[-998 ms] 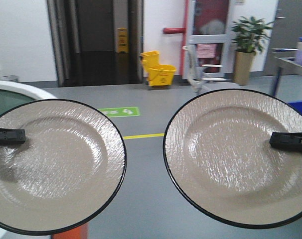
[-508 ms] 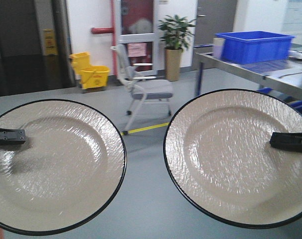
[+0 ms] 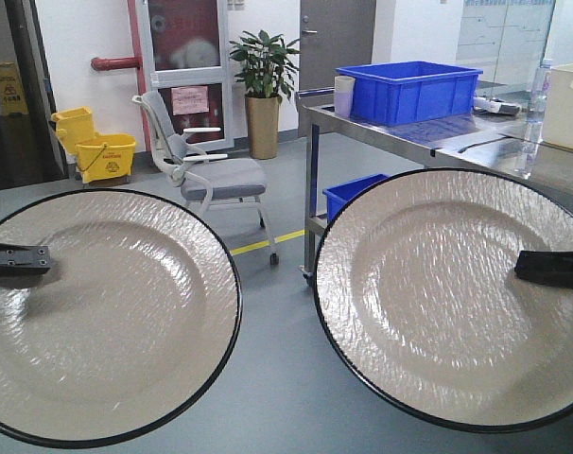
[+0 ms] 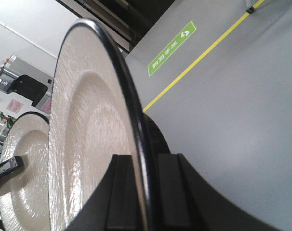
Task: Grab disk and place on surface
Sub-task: 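Hold both plates while the base drives to the steel table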
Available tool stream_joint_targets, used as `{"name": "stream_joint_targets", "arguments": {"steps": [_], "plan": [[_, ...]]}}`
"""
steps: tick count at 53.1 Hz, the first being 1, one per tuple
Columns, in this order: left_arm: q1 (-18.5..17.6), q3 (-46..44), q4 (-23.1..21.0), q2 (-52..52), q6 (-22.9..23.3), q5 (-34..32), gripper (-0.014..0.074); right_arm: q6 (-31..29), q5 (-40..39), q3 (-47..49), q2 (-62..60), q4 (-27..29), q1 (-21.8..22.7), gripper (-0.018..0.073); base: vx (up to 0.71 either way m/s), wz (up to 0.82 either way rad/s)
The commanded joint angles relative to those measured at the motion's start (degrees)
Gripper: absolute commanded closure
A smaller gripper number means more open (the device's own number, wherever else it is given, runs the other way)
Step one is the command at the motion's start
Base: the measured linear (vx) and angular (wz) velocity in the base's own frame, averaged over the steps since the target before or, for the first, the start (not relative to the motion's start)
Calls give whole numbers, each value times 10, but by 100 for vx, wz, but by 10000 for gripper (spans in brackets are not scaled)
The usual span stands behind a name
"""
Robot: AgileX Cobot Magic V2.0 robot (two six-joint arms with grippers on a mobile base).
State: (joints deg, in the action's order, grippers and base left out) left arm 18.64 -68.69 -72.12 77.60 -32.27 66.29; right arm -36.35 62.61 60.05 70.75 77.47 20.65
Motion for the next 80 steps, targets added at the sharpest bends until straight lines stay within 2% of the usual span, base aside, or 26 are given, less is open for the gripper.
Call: {"name": "stream_joint_targets", "arguments": {"steps": [1, 45, 80], "plan": [[-4, -16, -79, -20, 9, -4, 605, 1, 3, 18, -18, 76, 2, 568, 27, 3], [-4, -16, -79, -20, 9, -2, 605, 1, 3, 18, -18, 76, 2, 568, 37, 15], [-4, -16, -79, -20, 9, -4, 605, 1, 3, 18, -18, 76, 2, 568, 47, -39]]}}
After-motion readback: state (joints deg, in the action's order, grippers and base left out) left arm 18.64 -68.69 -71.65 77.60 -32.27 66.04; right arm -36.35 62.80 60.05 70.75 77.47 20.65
